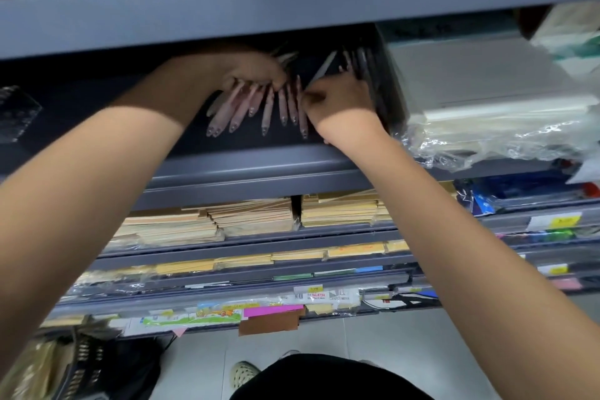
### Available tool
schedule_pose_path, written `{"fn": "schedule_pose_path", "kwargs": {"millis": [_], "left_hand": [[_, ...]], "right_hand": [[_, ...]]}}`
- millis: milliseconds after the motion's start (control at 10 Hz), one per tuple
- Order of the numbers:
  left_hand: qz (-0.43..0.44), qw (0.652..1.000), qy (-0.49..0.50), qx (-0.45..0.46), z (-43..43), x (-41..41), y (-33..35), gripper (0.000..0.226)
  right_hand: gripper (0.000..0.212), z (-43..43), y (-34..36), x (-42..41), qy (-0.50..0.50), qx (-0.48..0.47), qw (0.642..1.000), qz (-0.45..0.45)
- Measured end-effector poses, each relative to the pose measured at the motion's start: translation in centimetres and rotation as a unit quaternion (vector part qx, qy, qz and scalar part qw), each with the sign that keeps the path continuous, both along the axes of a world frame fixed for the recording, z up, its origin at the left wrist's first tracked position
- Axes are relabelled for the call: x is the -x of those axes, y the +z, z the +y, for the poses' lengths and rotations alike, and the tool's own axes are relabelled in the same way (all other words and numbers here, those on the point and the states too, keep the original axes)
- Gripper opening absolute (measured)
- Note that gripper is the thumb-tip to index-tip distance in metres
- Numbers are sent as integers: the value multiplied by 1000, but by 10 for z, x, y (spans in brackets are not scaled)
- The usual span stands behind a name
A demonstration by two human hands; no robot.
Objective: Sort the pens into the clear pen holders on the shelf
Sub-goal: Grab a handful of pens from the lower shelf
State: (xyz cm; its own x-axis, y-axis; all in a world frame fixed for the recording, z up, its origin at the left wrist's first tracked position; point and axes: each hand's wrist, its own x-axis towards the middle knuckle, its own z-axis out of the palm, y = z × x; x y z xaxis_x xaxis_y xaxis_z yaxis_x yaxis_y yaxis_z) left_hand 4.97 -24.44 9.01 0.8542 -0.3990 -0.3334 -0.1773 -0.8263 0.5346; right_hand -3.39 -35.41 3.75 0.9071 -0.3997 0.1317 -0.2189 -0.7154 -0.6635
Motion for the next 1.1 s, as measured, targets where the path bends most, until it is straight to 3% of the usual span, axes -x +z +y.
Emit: {"fn": "schedule_pose_path", "kwargs": {"millis": [200,300,600,700,800,900,1000,1100], "left_hand": [[-34,999,18,28,-5,11,-1,45],[-56,997,36,40,-3,0,-6,44],[-84,996,16,37,7,-25,-18,44],[-120,990,14,65,22,-31,-30,52],[-123,977,-31,169,54,-19,-42,64],[-100,973,-160,135,89,0,-56,88],[-145,970,-190,33,107,6,-65,123],[-176,966,-188,34,109,7,-68,125]], "right_hand": [[29,-11,-10,13,-10,-182,982,-53],[27,-11,-13,15,-1,-197,977,-81],[12,-6,-23,17,57,-132,984,-106],[16,-10,-22,19,87,-123,984,-98],[24,-16,-19,27,120,-80,988,-53],[35,-17,-16,31,142,-32,989,3],[32,-10,-12,25,130,9,991,6],[33,-6,-9,20,138,40,990,1]]}}
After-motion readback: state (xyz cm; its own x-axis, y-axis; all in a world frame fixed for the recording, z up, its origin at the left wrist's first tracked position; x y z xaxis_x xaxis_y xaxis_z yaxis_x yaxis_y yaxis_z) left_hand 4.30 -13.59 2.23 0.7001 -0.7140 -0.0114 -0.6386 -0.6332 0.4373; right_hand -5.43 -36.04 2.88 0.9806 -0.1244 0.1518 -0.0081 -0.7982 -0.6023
